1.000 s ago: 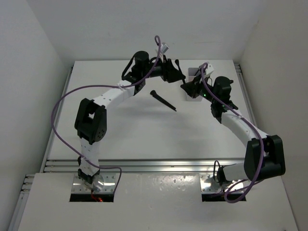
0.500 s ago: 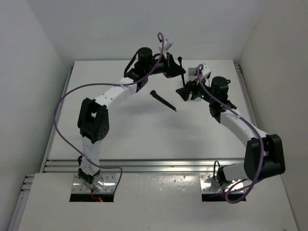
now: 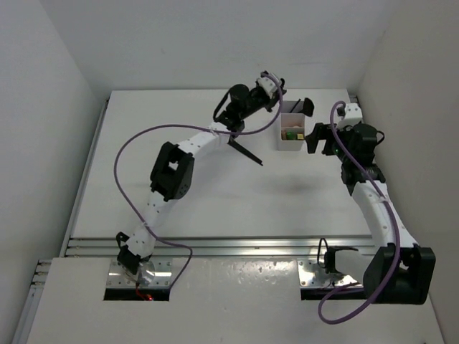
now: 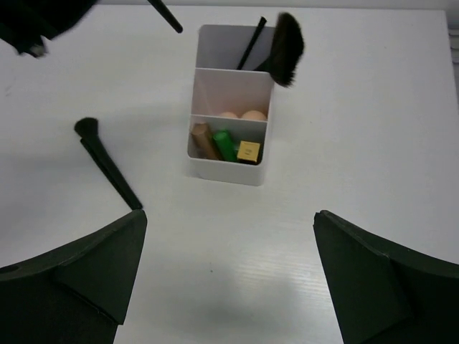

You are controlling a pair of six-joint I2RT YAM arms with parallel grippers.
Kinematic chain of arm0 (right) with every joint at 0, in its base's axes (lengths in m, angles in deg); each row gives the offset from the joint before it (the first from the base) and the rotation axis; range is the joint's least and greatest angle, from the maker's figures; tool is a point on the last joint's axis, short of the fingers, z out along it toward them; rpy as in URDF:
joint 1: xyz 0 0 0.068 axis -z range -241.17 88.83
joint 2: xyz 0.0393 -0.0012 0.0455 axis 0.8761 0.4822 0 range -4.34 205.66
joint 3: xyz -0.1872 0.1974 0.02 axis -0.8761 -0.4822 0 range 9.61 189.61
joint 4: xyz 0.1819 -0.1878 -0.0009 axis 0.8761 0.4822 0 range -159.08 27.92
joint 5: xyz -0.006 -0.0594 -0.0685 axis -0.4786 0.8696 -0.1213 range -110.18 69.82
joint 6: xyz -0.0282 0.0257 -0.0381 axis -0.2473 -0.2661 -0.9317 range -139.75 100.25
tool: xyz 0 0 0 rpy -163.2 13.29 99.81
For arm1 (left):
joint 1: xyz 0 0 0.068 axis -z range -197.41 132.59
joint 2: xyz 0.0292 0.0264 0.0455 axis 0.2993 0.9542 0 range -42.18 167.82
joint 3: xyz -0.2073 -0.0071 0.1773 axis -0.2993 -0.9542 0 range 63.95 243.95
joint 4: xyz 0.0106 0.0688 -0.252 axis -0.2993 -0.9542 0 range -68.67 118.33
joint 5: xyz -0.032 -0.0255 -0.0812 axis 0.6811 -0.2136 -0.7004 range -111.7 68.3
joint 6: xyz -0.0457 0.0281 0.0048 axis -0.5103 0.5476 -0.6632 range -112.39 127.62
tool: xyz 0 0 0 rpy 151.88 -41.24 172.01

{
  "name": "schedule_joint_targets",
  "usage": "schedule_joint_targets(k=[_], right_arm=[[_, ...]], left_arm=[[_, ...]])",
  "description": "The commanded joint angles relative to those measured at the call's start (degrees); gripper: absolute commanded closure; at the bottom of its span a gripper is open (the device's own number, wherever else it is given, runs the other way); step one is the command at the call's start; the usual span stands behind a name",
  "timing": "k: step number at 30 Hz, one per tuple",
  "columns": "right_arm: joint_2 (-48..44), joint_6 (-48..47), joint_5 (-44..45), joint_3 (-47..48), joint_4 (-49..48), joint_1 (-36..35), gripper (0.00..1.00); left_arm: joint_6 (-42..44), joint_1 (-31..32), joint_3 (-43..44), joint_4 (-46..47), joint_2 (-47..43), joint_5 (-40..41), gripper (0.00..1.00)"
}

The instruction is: Organize the makeup

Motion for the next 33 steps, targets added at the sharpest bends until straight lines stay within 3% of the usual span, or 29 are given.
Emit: schedule_joint_targets(k=[1,7,17,18,19,21,22,24,27,31,33], right_arm=[[-2.8,-3.0,2.5,-0.7,4.8,0.9,0.0],[-5.8,-6.2,2.4,-1.4,11.6,1.5,0.0],[-8.6,-9.7,3.0,-0.9,16.6,1.7,0.0],[-8.5,-9.8,3.1,-0.6,16.7,1.7,0.0],[-8.3,-9.6,3.0,-0.3,16.9,1.8,0.0],[-7.6,-9.6,2.5,0.4,16.8,1.8,0.0],[-7.3,-9.6,2.3,0.6,16.8,1.7,0.0],[-6.5,-9.6,2.0,1.3,16.6,1.7,0.0],[-5.8,-9.6,1.2,1.3,15.4,1.7,0.0],[-4.8,-7.8,0.7,0.8,14.0,1.1,0.0],[-4.1,-7.3,0.7,0.8,13.7,0.6,0.0]], left_arm=[[5.8,2.1,6.4,13.3,5.6,4.0,1.0],[6.4,3.7,14.6,18.2,15.4,10.6,1.0],[6.2,4.8,10.3,16.3,17.6,12.3,0.98],[5.0,4.8,8.9,16.3,16.1,12.3,0.72],[5.0,4.8,8.9,16.3,15.2,11.4,0.56],[3.8,4.8,8.9,13.5,13.3,9.9,0.27],[3.8,4.2,10.0,12.6,11.0,7.9,0.22],[3.0,3.6,10.6,10.0,8.3,5.2,0.13],[0.7,2.4,10.6,7.2,2.1,4.6,0.11],[-6.7,0.7,10.6,-0.8,-4.9,8.0,0.13],[-10.0,-0.9,7.7,-5.6,-8.0,15.4,0.2]])
